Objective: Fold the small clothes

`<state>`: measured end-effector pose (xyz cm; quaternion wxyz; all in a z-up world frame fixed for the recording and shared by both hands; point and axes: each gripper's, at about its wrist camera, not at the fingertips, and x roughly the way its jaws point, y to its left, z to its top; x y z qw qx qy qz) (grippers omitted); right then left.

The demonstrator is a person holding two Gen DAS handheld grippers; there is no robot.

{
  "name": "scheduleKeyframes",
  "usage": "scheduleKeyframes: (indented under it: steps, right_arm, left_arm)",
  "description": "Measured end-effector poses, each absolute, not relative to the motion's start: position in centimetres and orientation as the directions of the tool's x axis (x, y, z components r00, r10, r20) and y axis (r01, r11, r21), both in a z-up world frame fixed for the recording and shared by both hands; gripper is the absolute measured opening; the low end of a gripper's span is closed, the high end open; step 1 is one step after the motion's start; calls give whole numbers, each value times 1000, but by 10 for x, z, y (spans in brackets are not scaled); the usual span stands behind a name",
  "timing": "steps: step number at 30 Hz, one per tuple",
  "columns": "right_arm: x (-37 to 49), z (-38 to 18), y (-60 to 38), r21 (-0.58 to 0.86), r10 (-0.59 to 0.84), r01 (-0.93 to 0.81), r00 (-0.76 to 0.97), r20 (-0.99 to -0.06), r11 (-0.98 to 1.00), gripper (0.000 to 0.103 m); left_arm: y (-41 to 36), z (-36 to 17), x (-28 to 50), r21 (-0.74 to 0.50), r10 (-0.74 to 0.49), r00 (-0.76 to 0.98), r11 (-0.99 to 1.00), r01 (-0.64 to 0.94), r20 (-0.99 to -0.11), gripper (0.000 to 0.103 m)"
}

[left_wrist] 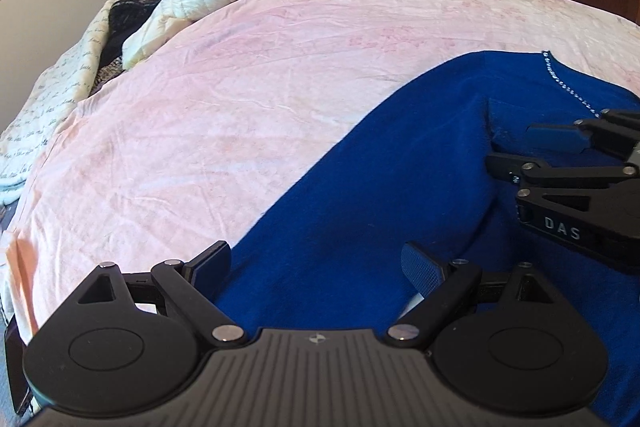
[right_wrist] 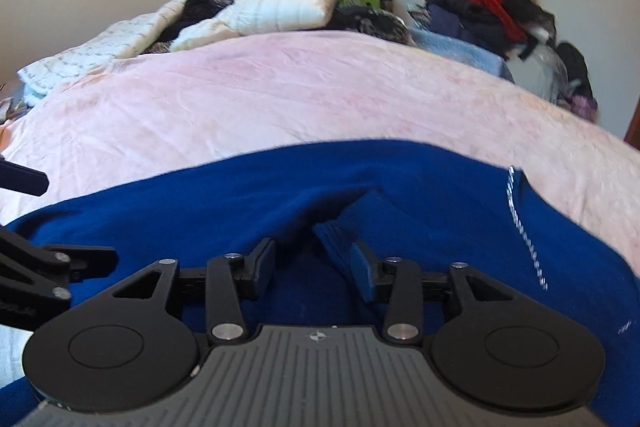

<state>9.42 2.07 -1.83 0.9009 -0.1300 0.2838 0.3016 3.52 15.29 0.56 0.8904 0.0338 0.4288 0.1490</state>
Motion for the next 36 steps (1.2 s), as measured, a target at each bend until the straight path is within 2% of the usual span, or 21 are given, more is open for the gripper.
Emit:
scheduleKeyframes:
  steps: [4, 16, 21, 27, 29, 33, 36]
  right_arm:
    - [83, -8, 28, -68, 503, -644, 655, -564, 762, 57]
    - [48, 3, 54, -99, 574, -727, 612, -544, 680, 57]
    - [13, 2, 72, -127, 666, -848, 488, -565, 514, 60]
    - [-39, -12, 105, -216, 705, -950, 312, -638, 225, 60]
    - [-57, -17, 115, -266, 703, -952, 291, -649, 149, 60]
    - [-79, -30, 129, -370, 672, -926, 318, -668, 71, 59]
    - [-80, -28, 135, -344, 688, -936, 299, -661, 76, 60]
  left_arm:
    - [164, 7, 27, 200, 322, 579, 943, -266, -749, 93]
    - [203, 2, 1, 233, 394, 548, 911, -341, -738, 93]
    - [238, -17, -18, 290, 478, 477, 862, -416, -737, 93]
    - [266, -26, -32, 275, 478, 470, 857, -436, -742, 95]
    - [274, -27, -31, 310, 523, 450, 829, -465, -724, 98]
    - [295, -27, -37, 391, 618, 394, 761, -518, -681, 97]
    - [313, -28, -42, 387, 630, 363, 740, -550, -687, 97]
